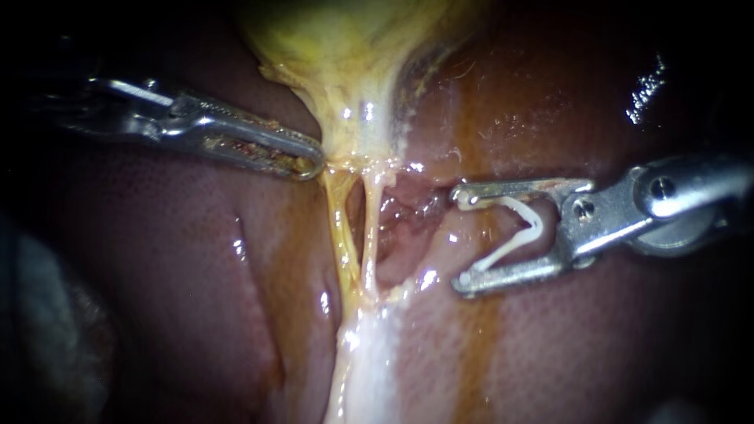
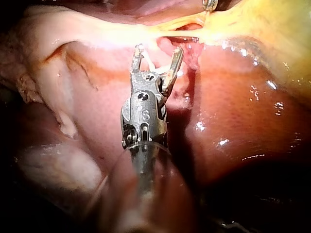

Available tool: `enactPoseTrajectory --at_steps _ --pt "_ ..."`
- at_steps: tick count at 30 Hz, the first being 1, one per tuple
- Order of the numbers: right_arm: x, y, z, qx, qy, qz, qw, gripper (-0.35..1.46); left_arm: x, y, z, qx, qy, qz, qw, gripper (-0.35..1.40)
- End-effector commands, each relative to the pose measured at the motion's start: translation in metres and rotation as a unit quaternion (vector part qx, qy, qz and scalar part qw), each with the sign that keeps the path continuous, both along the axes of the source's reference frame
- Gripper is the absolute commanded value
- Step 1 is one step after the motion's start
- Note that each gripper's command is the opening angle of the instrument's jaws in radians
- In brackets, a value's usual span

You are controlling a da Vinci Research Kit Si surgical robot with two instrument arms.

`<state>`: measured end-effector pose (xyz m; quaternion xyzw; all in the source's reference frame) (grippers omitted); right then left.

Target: Clipping first clip left tube

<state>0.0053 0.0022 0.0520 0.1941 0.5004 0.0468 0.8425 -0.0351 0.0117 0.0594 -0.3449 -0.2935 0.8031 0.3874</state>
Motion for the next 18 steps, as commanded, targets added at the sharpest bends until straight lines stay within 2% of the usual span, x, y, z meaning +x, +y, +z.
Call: enactPoseTrajectory --at_steps 1,8,11,18 --pt "0.0000 0.0000 0.0000 0.000 0.000 0.000 1.0000 0.50 0.0000 0.0000 0.0000 0.000 0.000 0.000 1.0000 -0.35" --pt "0.0000 0.0000 0.0000 0.000 0.000 0.000 1.0000 0.50 0.0007 0.0001 -0.0005 0.001 -0.002 0.002 1.0000 -0.35" --pt "0.0001 0.0001 0.0001 0.000 0.000 0.000 1.0000 0.50 0.0014 0.0003 -0.0014 0.005 -0.004 0.005 1.0000 -0.35" --pt "0.0001 0.0001 0.0001 0.000 0.000 0.001 1.0000 0.50 0.0034 0.0014 -0.0040 0.000 0.000 -0.005 1.0000 -0.35"
